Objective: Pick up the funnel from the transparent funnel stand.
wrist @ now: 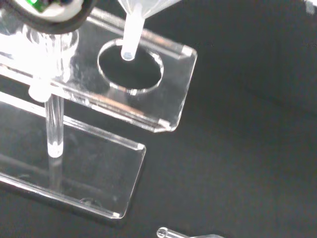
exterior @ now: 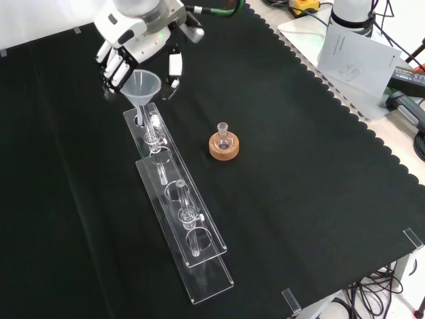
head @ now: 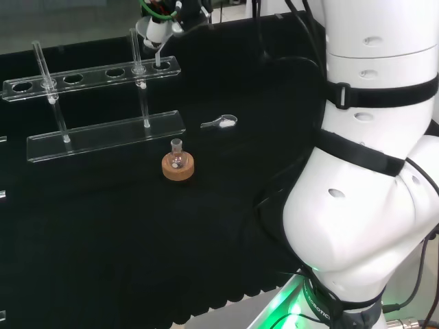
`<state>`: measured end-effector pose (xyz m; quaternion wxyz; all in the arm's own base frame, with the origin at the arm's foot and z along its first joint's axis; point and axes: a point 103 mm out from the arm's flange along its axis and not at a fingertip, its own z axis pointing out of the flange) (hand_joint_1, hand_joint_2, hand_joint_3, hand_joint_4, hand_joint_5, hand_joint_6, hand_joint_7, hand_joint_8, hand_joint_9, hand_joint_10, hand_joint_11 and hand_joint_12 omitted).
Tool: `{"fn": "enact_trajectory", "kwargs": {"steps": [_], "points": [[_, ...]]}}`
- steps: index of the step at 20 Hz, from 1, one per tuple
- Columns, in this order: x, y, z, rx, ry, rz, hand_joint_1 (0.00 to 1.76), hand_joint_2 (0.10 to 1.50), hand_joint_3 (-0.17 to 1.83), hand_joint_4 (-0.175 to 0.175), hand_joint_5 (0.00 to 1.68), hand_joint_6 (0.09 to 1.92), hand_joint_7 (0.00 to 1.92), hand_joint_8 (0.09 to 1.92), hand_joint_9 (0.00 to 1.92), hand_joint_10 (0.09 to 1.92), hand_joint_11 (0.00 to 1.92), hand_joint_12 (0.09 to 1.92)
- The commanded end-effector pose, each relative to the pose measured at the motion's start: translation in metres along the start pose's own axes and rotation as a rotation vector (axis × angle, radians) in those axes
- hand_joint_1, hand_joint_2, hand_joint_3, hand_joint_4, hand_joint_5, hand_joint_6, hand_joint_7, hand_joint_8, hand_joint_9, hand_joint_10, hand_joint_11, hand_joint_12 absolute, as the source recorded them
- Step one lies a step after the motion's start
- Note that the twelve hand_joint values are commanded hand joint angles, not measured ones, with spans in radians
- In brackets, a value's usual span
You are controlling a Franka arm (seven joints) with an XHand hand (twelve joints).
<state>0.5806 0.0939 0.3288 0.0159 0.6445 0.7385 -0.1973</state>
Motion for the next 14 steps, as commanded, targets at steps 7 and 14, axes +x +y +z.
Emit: {"fn": "enact_trajectory", "kwargs": {"steps": [7, 14], "points": [[0.011, -0.09, -0.047, -0.011, -0.107, 0.096, 0.86, 0.71, 0.61, -0.05, 0.54, 0.09, 0.55, 0.74, 0.86, 0.57, 0.46, 1.33], [0.03, -0.139, -0.039, 0.019, -0.131, 0.13, 0.86, 0.71, 0.62, -0.049, 0.54, 0.09, 0.55, 0.74, 0.87, 0.57, 0.46, 1.33]]}}
